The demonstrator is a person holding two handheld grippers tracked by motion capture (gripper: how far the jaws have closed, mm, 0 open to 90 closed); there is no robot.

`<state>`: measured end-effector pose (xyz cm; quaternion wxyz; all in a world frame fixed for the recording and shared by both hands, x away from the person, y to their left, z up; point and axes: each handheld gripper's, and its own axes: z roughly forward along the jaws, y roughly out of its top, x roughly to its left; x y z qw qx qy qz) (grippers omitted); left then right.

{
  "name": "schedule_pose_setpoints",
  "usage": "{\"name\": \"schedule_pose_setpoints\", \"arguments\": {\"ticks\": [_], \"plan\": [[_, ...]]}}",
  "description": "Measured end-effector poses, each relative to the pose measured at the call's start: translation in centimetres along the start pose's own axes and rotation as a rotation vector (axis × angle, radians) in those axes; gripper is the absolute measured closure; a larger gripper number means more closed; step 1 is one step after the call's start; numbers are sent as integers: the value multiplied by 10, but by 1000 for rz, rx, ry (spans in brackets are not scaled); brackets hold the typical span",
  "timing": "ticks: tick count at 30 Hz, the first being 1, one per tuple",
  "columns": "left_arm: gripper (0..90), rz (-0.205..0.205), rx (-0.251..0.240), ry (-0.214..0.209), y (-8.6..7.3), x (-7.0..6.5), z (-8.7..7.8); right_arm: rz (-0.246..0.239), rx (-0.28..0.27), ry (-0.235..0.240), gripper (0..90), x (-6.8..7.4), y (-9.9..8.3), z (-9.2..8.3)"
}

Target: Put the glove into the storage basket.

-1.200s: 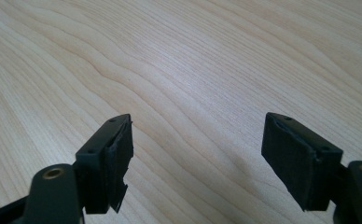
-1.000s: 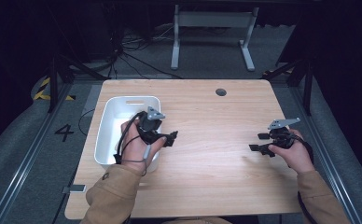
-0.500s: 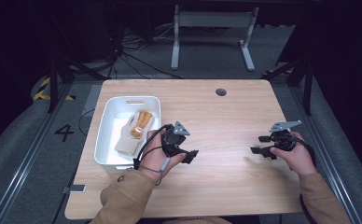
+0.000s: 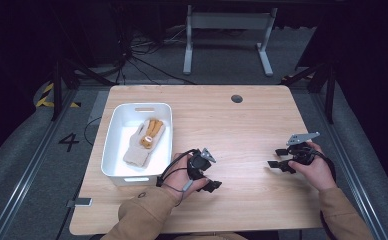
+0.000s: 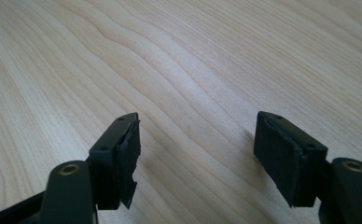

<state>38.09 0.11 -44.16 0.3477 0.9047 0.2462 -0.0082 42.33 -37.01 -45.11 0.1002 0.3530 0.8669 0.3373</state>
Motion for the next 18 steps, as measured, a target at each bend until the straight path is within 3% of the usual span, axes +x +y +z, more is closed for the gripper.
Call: {"name": "schedule_pose_setpoints", "arguments": {"ticks": [6, 18], "plan": [[197, 39, -40, -4, -8, 4, 11, -13, -19, -7, 317, 0, 0, 2], [167, 54, -62, 14, -13, 6, 18, -12, -47, -22, 298, -1, 1, 0]]}}
